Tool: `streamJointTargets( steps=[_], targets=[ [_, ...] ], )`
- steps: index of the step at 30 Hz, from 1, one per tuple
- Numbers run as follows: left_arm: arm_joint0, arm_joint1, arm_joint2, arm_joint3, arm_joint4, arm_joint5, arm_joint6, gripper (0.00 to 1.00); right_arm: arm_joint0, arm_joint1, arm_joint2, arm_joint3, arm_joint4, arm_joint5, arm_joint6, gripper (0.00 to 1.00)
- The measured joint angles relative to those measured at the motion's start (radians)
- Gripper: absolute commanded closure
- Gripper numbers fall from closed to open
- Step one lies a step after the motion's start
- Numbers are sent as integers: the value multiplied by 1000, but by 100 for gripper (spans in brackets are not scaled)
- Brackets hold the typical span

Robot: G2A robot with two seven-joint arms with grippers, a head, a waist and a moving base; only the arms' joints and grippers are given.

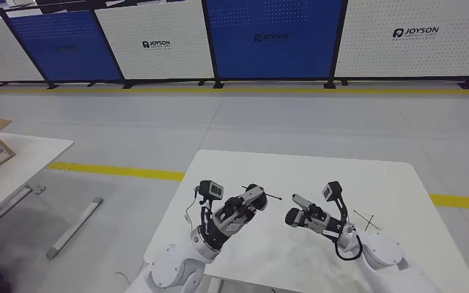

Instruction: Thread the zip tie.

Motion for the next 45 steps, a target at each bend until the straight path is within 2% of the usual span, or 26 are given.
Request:
streamJointTargets(
  steps=[3, 5, 10, 12, 15, 23, 25, 28, 32, 34, 41, 45],
  targets=[
    [-7, 0, 17, 12, 36, 39, -10, 100, 0, 0, 0, 0, 0, 0, 0, 0],
    [-10, 2, 32, 23, 64, 79, -30, 100, 0, 0, 0, 0, 0, 0, 0, 0],
    [-5, 5, 61, 72, 106, 159, -65, 100, 0, 0, 0, 0, 0, 0, 0, 0],
    [-3, 7, 70, 92, 135, 178, -70, 100, 0, 0, 0, 0, 0, 0, 0, 0],
    [-3, 6, 77, 106, 219, 174, -12, 100, 0, 0, 0, 0, 0, 0, 0, 0],
    [-3, 6, 77, 106, 216, 174, -12, 100, 0, 0, 0, 0, 0, 0, 0, 0],
    [-9, 7, 84, 118, 249, 192, -10, 100, 0, 0, 0, 0, 0, 0, 0, 0],
    [-15, 10, 107, 135, 330, 242, -26, 100, 0, 0, 0, 0, 0, 0, 0, 0],
    [-14, 11, 128, 143, 377, 277, -24, 100, 0, 0, 0, 0, 0, 0, 0, 0],
    [-14, 11, 127, 140, 382, 276, -3, 100, 0, 0, 0, 0, 0, 0, 0, 0],
    [-16, 10, 129, 139, 381, 274, -4, 100, 0, 0, 0, 0, 0, 0, 0, 0],
    [-32, 7, 147, 129, 394, 250, 26, 100, 0, 0, 0, 0, 0, 0, 0, 0]
  ],
)
